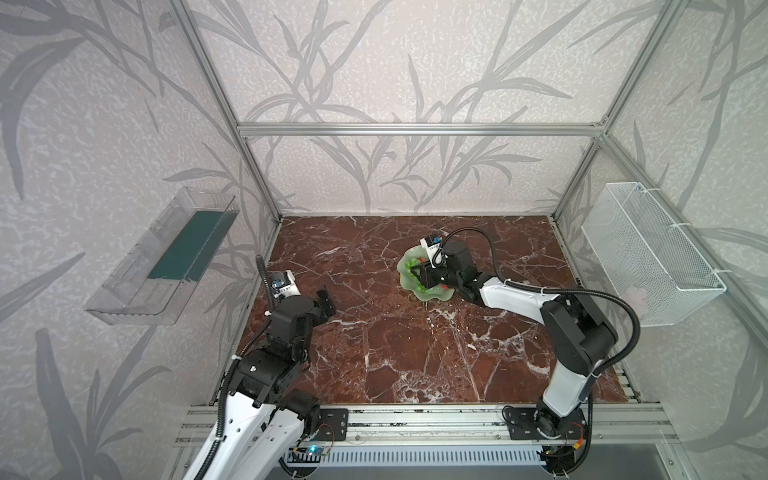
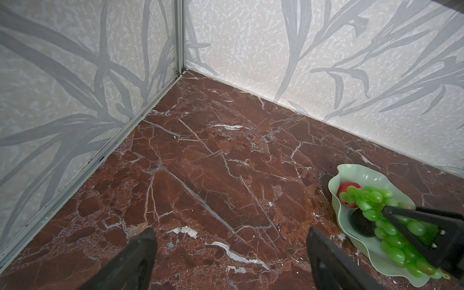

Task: Place and organize the fake fruits in the fruit bowl
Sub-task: 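Lift the grapes into the bowl with the right gripper and release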

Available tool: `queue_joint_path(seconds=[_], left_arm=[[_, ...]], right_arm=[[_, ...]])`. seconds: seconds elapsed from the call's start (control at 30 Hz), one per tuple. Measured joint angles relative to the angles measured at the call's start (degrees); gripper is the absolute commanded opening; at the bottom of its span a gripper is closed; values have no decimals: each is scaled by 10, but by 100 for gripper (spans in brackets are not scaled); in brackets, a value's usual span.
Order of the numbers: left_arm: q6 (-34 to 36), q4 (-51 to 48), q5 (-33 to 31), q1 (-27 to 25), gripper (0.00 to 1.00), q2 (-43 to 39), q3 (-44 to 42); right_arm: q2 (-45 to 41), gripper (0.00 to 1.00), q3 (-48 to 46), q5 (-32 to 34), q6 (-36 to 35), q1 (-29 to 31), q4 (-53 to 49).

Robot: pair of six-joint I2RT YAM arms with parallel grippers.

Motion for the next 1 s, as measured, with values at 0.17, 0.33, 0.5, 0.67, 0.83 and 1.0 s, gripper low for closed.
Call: queue_joint_path(seconds=[0.17, 0.33, 0.5, 0.67, 0.83, 1.0], left_arm=[[4, 0, -6, 0, 93, 3, 1], [7, 0, -7, 0, 93, 7, 1], [8, 1, -8, 0, 93, 10, 1], [12, 3, -8, 0, 93, 12, 1], [20, 13, -8, 0, 95, 12, 1], [45, 69, -30, 0, 100, 12, -11]], right_arm=[[42, 40, 4, -24, -8, -15, 10], [56, 65, 10, -34, -8, -24, 20], [56, 81, 10, -41, -7, -27, 30], [43, 99, 10, -49, -9, -27, 31], [-9, 99, 2, -58, -10, -27, 42], [-117, 99, -65, -38, -10, -27, 82]])
